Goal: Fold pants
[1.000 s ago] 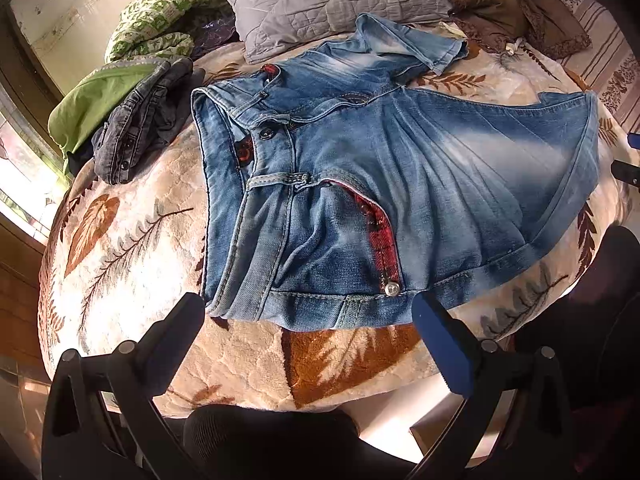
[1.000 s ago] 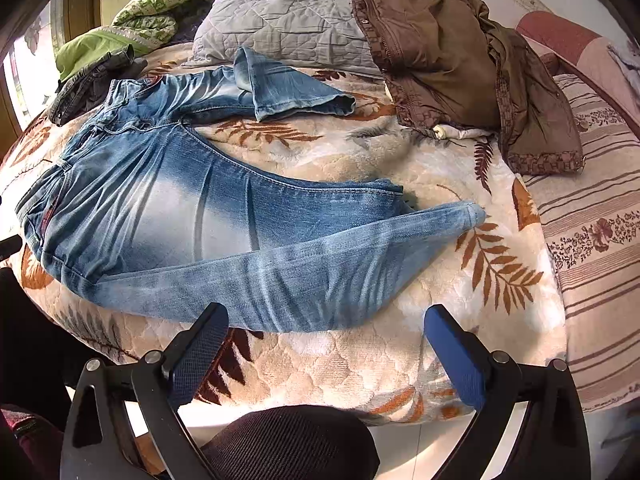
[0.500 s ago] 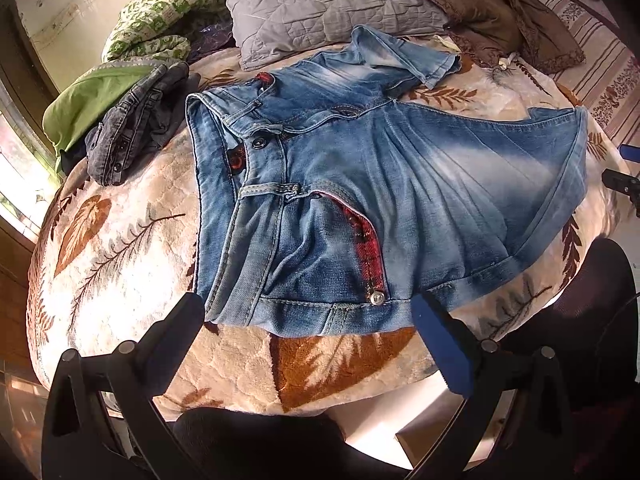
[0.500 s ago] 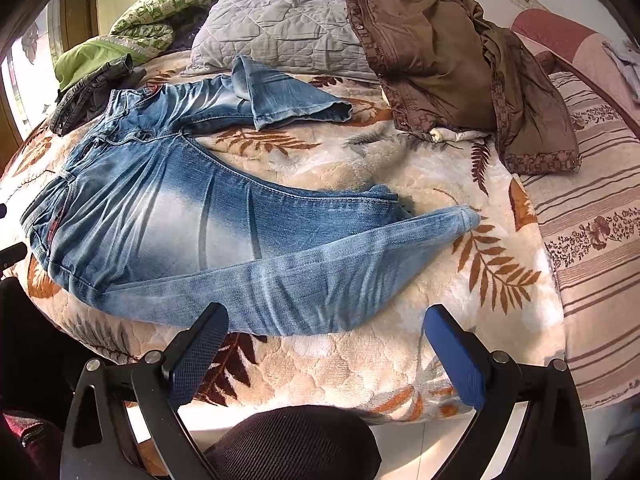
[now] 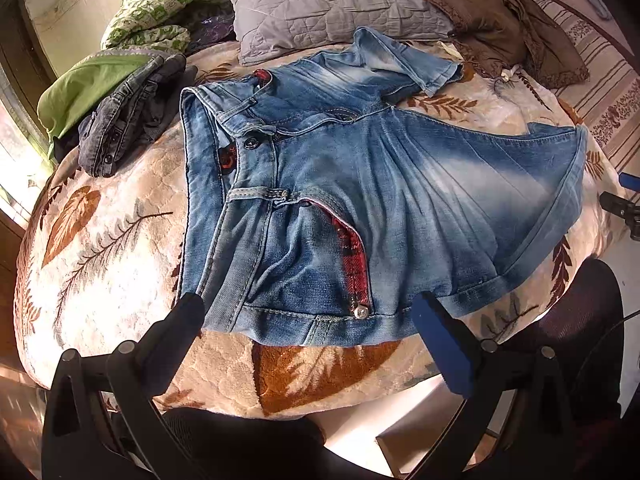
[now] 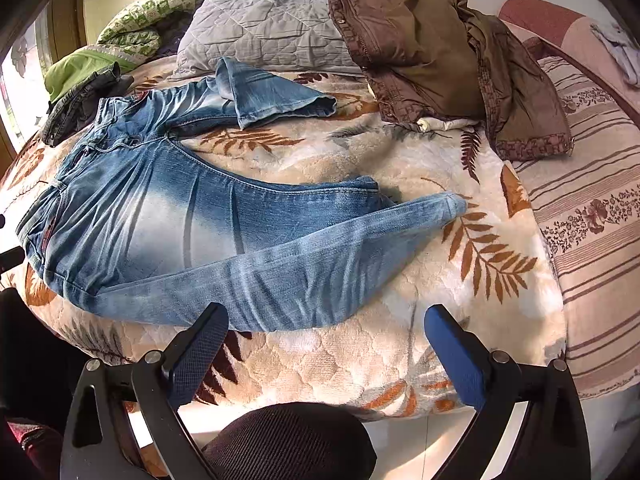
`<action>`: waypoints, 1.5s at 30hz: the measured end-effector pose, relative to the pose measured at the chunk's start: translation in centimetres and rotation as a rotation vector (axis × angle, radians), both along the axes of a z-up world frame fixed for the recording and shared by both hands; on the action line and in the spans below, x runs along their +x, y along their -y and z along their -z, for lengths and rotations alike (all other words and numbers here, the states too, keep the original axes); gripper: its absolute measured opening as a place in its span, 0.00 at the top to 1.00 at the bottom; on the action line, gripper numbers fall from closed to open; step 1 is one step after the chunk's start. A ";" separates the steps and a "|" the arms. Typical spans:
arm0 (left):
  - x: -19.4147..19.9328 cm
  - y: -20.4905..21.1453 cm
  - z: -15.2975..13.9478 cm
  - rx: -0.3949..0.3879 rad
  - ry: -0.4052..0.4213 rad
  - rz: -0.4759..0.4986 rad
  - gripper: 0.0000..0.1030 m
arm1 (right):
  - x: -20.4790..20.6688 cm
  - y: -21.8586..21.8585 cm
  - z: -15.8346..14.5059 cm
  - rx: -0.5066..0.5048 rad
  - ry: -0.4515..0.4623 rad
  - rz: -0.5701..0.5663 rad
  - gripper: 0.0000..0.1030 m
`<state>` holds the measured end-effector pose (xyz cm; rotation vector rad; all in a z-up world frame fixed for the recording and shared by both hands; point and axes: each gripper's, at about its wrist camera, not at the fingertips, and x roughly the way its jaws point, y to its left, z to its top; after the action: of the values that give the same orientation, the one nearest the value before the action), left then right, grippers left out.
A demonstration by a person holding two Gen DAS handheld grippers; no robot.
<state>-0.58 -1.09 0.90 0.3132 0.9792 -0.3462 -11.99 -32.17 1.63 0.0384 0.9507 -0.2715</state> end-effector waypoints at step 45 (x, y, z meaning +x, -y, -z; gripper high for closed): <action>5.5 -7.6 -2.6 -0.288 -0.166 -0.300 0.00 | -0.8 12.7 -0.8 0.422 0.080 0.276 0.04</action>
<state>4.90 6.49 3.46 -0.1264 1.1055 -0.2370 -12.75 -44.87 2.45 0.5670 0.9093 -0.3171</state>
